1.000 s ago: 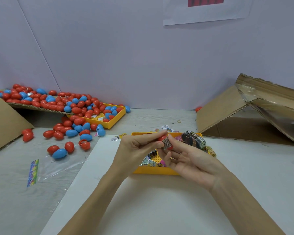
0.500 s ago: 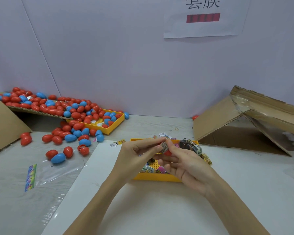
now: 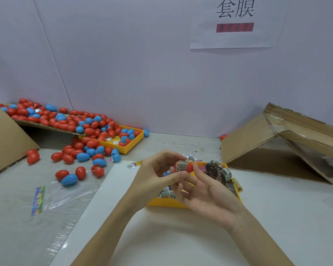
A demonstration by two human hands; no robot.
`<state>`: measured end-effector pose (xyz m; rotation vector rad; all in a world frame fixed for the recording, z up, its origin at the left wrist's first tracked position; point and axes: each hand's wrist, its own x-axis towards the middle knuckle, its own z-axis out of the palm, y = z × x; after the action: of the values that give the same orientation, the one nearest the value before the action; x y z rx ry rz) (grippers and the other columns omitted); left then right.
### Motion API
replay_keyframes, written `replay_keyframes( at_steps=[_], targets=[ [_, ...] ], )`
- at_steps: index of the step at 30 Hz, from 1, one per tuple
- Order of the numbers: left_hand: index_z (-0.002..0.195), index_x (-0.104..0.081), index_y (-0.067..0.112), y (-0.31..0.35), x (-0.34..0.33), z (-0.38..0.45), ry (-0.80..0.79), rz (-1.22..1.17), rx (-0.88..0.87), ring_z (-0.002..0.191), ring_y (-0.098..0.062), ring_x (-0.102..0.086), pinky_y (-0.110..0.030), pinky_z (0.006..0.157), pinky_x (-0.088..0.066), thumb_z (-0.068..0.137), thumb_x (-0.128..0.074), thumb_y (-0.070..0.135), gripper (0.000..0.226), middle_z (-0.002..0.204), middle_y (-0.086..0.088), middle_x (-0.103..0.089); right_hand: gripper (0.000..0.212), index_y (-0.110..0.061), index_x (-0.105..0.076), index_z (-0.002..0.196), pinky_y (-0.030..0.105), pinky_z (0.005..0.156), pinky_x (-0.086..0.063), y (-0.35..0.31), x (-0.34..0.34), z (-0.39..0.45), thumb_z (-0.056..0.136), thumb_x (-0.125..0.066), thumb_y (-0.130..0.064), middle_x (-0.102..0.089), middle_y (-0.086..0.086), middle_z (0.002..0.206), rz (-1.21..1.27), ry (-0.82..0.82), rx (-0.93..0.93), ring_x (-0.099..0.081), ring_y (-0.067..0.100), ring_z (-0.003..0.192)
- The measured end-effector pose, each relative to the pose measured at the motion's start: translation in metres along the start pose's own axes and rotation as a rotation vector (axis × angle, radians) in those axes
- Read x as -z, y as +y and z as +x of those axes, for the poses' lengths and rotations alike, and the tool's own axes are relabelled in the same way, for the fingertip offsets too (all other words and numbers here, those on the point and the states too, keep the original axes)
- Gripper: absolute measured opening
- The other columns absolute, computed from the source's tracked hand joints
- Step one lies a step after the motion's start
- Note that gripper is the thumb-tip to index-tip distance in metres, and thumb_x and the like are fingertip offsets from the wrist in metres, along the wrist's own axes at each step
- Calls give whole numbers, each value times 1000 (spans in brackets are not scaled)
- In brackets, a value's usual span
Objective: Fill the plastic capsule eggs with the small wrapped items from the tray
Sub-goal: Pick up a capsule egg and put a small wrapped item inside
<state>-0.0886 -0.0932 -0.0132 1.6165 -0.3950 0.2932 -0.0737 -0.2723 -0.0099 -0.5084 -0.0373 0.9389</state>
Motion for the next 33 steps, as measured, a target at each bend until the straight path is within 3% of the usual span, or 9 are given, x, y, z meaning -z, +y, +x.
replay_keyframes(
  at_steps=[7,10,13,17,23,27,31,33],
  targets=[
    [106,-75,21,3,-7,-2,109,76,-153,100,-16,-72,-19,85,-55,76,-86,4,36,102,3,-75,54,4,-62,116,38,79,-55,14,-5,5,73,-86,-18,-63,12,102,171,-59,34,-63,25,89],
    [106,-74,21,4,-5,-2,107,146,-209,100,-14,-72,-19,87,-55,75,-86,7,36,102,6,-75,72,-4,-52,134,40,79,-53,16,-6,6,72,-87,-17,-62,10,97,159,-67,48,-62,25,86],
    [106,-73,18,2,-4,-2,92,194,-237,103,-20,-71,-24,90,-56,76,-87,12,34,102,6,-74,82,-6,-50,138,41,76,-52,16,-4,7,68,-92,-14,-67,14,105,130,-76,63,-65,28,86],
    [106,-72,18,-1,-4,0,86,252,-282,105,-27,-68,-38,90,-58,79,-83,24,30,104,5,-71,65,-6,-52,135,41,72,-51,15,-3,6,79,-82,-15,-68,17,112,135,-86,58,-69,29,80],
    [103,-70,14,-9,-6,1,116,345,-342,103,-27,-66,-46,83,-57,82,-81,27,27,103,4,-67,58,-5,-56,127,38,70,-49,15,-1,9,77,-84,-16,-69,18,109,126,-44,63,-67,28,78],
    [99,-63,19,-13,-10,1,130,446,-431,95,-22,-65,-42,77,-56,79,-81,15,28,100,3,-64,35,-1,-63,120,37,70,-49,18,-1,11,88,-74,-12,-67,19,106,77,13,71,-66,28,80],
    [103,-61,25,-15,-8,1,169,522,-422,94,-15,-65,-33,77,-57,78,-82,17,34,99,8,-64,30,3,-75,106,34,69,-51,19,0,13,83,-75,-16,-69,20,108,30,17,90,-69,28,83],
    [113,-60,27,-15,-7,2,133,515,-403,101,-16,-65,-27,83,-56,78,-84,19,43,106,9,-64,32,3,-74,112,33,71,-53,16,2,11,87,-73,-16,-69,21,115,-50,36,117,-70,29,91]
  ],
)
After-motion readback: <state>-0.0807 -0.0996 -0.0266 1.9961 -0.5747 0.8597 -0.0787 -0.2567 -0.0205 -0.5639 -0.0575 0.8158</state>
